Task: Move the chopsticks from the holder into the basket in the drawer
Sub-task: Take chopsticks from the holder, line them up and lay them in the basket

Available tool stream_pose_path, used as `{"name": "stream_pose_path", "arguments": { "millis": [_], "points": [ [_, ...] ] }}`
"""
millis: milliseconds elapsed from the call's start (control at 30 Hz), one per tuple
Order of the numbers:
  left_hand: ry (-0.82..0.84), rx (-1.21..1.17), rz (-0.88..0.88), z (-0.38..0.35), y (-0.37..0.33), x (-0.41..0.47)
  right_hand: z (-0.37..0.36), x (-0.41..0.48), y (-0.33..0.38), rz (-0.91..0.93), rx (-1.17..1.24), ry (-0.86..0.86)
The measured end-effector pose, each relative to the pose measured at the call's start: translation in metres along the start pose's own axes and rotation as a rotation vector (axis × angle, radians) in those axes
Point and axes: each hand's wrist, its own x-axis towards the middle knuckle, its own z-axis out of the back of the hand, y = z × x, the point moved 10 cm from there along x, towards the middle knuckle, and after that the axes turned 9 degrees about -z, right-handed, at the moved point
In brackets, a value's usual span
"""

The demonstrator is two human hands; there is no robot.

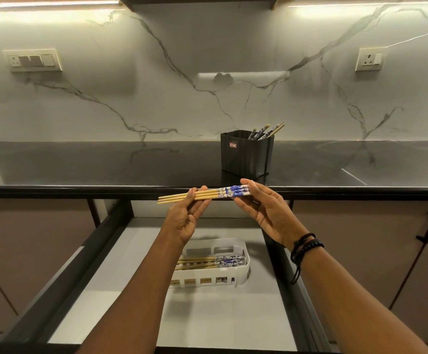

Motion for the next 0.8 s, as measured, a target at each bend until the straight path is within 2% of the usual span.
{"name": "stream_pose_path", "arguments": {
  "millis": [167, 433, 600, 800],
  "points": [
    [0.0, 0.017, -0.04, 0.001, -0.003, 0.004, 0.007, 0.001, 0.007, 0.068, -0.083, -0.076],
    [-0.004, 0.107, -0.073, 0.004, -0.005, 0.007, 0.006, -0.003, 0.012, 0.19, -0.466, -0.191],
    [-0.027, 0.182, -0.054, 0.011, -0.011, 0.007, 0.019, 0.0, 0.006, 0.112, -0.405, -0.24],
    [-0.228, 0.14, -0.203, 0.046, -0.045, 0.011, 0.03, 0.0, 0.004, 0.03, -0.341, -0.257]
  ]
}}
